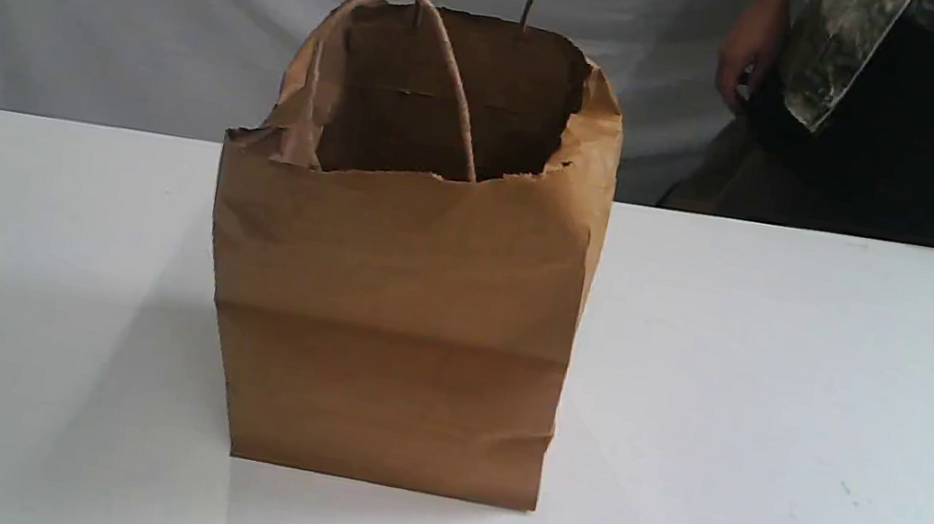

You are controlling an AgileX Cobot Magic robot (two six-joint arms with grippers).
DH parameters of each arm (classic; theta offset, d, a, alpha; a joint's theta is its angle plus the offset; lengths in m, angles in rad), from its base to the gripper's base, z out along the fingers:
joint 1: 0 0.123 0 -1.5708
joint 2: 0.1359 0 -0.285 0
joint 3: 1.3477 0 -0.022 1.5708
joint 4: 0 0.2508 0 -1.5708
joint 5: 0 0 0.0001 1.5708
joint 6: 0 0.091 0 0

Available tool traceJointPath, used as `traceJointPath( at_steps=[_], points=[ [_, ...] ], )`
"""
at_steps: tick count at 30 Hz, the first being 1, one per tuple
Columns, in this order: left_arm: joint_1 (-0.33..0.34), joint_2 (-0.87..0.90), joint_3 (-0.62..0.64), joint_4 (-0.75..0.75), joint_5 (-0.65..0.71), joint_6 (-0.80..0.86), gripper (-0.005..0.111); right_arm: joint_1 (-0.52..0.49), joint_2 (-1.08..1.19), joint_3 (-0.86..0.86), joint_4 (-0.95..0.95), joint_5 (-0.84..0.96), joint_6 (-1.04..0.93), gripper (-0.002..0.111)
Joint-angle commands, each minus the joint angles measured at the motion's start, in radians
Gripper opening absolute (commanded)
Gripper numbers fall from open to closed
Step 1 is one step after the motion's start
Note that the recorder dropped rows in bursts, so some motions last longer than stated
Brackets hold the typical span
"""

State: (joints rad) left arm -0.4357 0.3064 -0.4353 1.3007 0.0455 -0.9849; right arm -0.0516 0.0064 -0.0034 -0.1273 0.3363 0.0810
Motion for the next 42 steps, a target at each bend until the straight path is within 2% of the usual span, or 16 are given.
traceJointPath(
  at_steps=[1, 14, 16, 19, 25, 28, 31, 36, 38, 39, 40, 42],
  points=[
    [-0.005, -0.001, 0.007, -0.013, 0.009, -0.006, 0.078, -0.008, -0.006, 0.003, -0.008, 0.002, 0.006, 0.0],
    [-0.005, -0.001, 0.007, -0.013, 0.008, -0.006, 0.078, -0.008, -0.006, 0.003, -0.008, 0.002, 0.006, 0.0],
    [-0.005, -0.001, 0.005, -0.013, -0.027, -0.013, 0.078, -0.008, -0.006, 0.003, -0.008, 0.002, 0.006, 0.0],
    [-0.005, -0.001, -0.011, -0.013, -0.073, -0.163, 0.078, -0.008, -0.006, 0.003, -0.008, 0.002, 0.006, 0.0],
    [-0.005, 0.001, -0.016, -0.013, -0.063, -0.692, 0.078, -0.008, -0.006, 0.003, -0.008, 0.002, 0.006, 0.0],
    [-0.005, 0.001, -0.01, -0.013, -0.066, -0.782, 0.078, -0.008, -0.006, 0.003, -0.008, 0.002, 0.006, 0.0],
    [-0.005, 0.01, -0.013, -0.013, -0.066, -0.678, 0.078, -0.008, -0.006, 0.003, -0.008, 0.002, 0.006, 0.0],
    [-0.005, 0.033, -0.013, -0.149, -0.066, -0.339, 0.078, -0.008, -0.006, 0.003, -0.008, 0.002, 0.006, 0.0],
    [-0.005, 0.033, -0.013, -0.302, -0.07, -0.172, 0.078, -0.008, -0.006, 0.003, -0.008, 0.002, 0.006, 0.0],
    [-0.005, 0.033, -0.014, -0.433, -0.084, -0.096, 0.078, -0.008, -0.006, 0.003, -0.008, 0.002, 0.006, 0.0],
    [-0.005, 0.033, -0.014, -0.5, -0.099, -0.047, 0.078, -0.008, -0.006, 0.003, -0.008, 0.002, 0.006, 0.0],
    [-0.005, 0.031, -0.012, -0.771, -0.177, 0.001, 0.078, -0.008, -0.006, 0.003, -0.008, 0.002, 0.006, 0.0]
  ],
)
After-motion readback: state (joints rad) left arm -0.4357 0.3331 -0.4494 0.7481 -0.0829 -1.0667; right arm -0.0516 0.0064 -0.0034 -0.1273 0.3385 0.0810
